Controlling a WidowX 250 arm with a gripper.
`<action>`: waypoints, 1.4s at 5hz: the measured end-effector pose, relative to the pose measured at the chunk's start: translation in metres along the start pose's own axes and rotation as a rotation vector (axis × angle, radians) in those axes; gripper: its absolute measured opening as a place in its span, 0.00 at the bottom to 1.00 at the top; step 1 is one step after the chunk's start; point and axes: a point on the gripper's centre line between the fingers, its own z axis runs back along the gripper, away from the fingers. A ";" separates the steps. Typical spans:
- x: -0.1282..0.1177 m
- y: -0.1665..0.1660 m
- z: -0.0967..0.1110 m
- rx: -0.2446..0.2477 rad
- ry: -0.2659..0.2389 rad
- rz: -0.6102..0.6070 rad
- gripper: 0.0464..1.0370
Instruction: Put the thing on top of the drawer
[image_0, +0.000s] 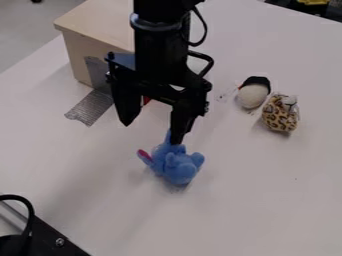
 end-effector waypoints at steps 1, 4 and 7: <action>-0.003 0.000 -0.005 0.004 0.023 -0.001 0.96; 0.088 -0.061 -0.051 -0.025 0.020 -0.032 0.96; 0.168 -0.103 -0.053 -0.049 -0.103 -0.090 0.96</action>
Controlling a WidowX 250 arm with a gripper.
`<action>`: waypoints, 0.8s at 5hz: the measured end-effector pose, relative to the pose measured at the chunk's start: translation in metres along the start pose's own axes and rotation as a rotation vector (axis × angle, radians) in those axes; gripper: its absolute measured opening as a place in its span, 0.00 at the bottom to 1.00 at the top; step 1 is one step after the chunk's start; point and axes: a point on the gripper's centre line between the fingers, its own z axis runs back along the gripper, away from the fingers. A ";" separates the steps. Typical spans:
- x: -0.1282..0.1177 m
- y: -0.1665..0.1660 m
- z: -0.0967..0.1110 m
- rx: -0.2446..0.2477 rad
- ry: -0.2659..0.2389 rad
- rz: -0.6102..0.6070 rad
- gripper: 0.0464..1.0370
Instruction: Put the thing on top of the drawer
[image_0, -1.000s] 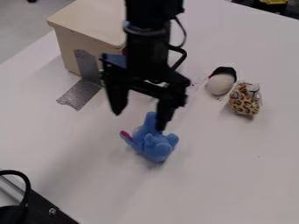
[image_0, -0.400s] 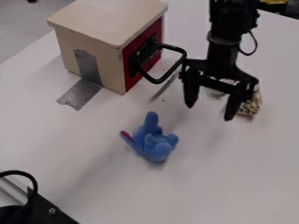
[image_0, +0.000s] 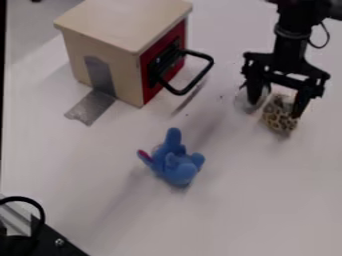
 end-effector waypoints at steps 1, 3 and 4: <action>0.012 -0.007 -0.007 0.006 -0.017 -0.026 0.96; 0.006 -0.003 -0.045 0.043 0.085 -0.032 0.91; 0.004 -0.005 -0.047 0.031 0.099 -0.026 0.68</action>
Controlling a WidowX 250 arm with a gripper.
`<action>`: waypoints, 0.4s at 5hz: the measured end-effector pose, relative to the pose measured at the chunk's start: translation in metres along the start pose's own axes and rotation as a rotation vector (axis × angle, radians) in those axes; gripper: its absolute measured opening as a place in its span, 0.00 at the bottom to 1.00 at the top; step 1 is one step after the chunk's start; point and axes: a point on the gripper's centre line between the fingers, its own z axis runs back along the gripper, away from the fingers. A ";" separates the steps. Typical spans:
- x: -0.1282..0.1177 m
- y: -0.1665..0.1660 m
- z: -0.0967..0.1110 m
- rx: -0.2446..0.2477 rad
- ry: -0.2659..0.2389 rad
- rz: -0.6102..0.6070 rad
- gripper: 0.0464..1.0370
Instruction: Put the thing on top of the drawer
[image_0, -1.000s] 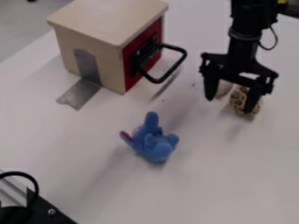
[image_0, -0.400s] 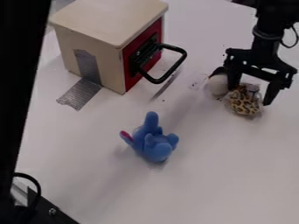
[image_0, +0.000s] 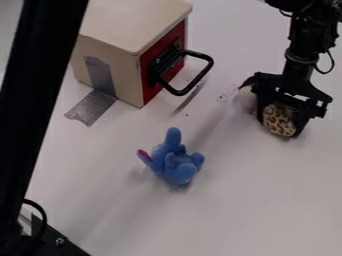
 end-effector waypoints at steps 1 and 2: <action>-0.005 0.003 0.002 0.013 0.002 -0.009 0.53; -0.011 0.008 0.037 0.010 -0.031 -0.018 0.50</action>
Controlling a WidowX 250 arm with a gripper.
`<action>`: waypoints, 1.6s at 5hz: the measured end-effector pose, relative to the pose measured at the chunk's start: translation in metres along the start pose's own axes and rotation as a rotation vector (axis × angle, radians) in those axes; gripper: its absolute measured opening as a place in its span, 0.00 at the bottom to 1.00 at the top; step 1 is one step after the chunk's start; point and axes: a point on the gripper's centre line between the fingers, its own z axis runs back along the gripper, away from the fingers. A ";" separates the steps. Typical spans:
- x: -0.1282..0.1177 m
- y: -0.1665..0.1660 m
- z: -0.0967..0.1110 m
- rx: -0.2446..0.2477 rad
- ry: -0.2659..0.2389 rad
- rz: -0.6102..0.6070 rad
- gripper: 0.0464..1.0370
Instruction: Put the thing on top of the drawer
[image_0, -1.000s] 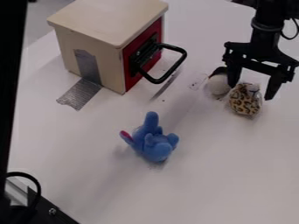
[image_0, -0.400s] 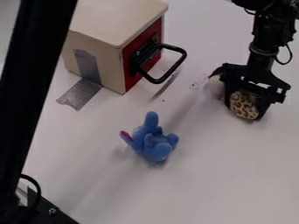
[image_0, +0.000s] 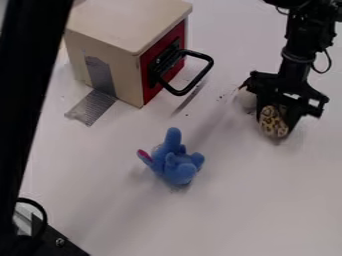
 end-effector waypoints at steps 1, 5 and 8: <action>-0.007 0.019 0.056 -0.023 -0.082 0.011 0.50; -0.029 0.192 0.116 0.098 -0.106 0.183 0.48; -0.042 0.228 0.081 0.098 -0.016 0.208 0.57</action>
